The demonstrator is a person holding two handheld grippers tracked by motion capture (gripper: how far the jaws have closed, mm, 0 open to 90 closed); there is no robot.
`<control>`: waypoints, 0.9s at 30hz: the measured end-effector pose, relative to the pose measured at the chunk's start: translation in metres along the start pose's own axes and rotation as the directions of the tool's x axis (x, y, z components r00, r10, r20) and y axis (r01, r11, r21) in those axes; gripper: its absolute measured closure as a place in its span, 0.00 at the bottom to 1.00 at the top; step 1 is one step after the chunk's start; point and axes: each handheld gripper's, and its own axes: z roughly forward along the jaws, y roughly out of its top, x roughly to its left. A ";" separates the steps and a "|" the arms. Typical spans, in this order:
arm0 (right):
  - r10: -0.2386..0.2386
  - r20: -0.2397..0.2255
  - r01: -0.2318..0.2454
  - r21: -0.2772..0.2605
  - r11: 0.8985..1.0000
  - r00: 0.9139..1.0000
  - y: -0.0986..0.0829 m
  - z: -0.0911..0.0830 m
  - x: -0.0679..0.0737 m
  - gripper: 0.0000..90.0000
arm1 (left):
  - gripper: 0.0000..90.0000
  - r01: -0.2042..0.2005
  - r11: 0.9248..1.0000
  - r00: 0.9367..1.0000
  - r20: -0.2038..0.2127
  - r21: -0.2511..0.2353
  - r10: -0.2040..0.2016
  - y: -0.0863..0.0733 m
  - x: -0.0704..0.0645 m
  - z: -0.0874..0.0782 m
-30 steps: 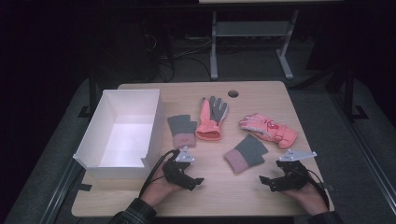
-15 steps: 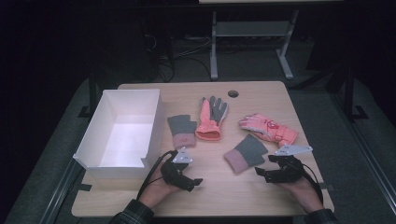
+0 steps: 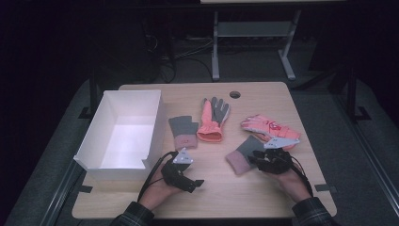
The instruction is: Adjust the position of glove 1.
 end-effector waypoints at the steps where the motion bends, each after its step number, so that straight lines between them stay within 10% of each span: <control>1: -0.001 0.005 0.001 -0.002 1.000 1.000 0.001 0.003 0.000 0.82 | 0.15 -0.003 1.000 1.000 -0.003 0.000 0.003 0.000 0.000 0.000; 7: 0.019 0.011 -0.019 -0.004 1.000 1.000 0.008 0.023 -0.006 0.97 | 0.15 -0.022 1.000 0.999 -0.023 0.003 0.022 -0.001 0.004 -0.002; 27: 0.033 0.037 -0.034 0.049 0.998 0.999 0.004 0.044 -0.019 1.00 | 0.15 -0.018 1.000 1.000 -0.015 0.000 0.018 -0.001 0.003 -0.002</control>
